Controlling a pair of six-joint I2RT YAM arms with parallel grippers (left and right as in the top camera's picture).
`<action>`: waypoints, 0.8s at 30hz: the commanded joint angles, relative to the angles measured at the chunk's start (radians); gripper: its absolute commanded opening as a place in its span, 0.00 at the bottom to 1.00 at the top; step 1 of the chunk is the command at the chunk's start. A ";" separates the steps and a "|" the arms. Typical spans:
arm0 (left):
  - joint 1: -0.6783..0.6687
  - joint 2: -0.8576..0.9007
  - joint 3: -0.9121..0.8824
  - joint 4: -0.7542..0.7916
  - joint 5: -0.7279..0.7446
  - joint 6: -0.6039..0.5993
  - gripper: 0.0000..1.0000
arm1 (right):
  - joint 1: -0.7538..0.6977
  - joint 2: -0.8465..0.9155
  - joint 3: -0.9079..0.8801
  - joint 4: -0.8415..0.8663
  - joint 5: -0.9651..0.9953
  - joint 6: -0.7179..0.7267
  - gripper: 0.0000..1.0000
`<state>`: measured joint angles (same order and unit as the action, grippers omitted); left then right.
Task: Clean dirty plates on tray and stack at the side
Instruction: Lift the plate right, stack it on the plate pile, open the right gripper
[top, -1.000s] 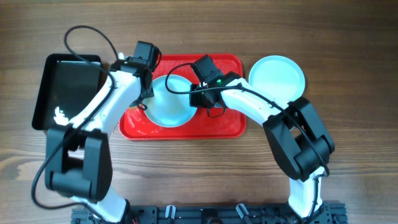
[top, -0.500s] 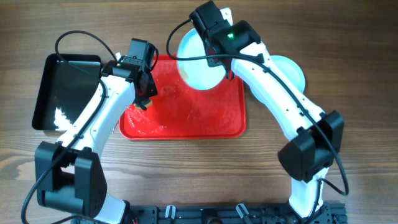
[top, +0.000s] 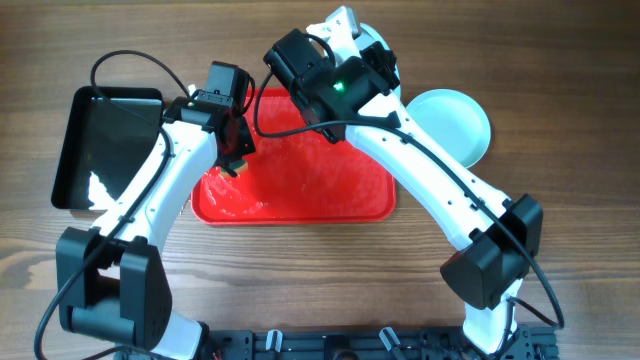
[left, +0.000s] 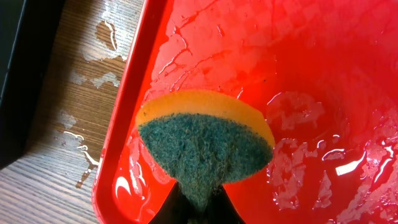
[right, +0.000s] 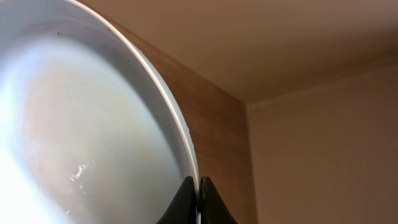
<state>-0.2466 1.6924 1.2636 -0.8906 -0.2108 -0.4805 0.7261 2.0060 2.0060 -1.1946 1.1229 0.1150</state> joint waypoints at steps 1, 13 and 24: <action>0.002 -0.009 0.014 0.007 0.007 0.009 0.04 | 0.007 -0.027 0.028 -0.026 0.045 0.052 0.04; 0.002 -0.009 0.012 0.037 0.065 0.001 0.04 | 0.006 -0.027 0.028 -0.074 -0.035 0.158 0.04; 0.002 -0.009 -0.028 0.072 0.065 0.001 0.04 | -0.201 -0.027 0.013 -0.053 -1.019 0.173 0.04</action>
<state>-0.2466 1.6924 1.2560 -0.8330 -0.1555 -0.4808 0.6098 2.0045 2.0075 -1.2491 0.3866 0.2722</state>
